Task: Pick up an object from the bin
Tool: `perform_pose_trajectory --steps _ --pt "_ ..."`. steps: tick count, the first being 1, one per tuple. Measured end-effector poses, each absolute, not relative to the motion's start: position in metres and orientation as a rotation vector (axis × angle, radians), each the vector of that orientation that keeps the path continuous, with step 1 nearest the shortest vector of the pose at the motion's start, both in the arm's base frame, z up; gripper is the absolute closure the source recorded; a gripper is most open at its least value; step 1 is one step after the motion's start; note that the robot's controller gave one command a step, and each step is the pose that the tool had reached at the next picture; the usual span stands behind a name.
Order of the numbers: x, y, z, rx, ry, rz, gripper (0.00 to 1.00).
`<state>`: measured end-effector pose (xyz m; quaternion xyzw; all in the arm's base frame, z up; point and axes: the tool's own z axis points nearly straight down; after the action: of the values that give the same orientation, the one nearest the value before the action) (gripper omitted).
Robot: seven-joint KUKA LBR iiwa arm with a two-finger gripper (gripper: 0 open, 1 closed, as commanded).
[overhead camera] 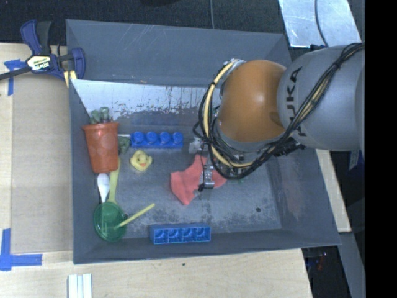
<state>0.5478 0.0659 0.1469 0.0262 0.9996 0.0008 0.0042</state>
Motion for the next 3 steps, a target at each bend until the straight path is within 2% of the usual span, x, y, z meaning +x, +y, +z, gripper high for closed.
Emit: perform_pose_trajectory --steps 1,2,3 --pt "0.565 0.042 0.104 -0.250 3.118 0.002 0.00" --pt "0.588 0.025 0.073 -0.111 3.128 0.002 1.00" --pt "0.588 0.025 0.073 -0.111 3.128 0.003 1.00"
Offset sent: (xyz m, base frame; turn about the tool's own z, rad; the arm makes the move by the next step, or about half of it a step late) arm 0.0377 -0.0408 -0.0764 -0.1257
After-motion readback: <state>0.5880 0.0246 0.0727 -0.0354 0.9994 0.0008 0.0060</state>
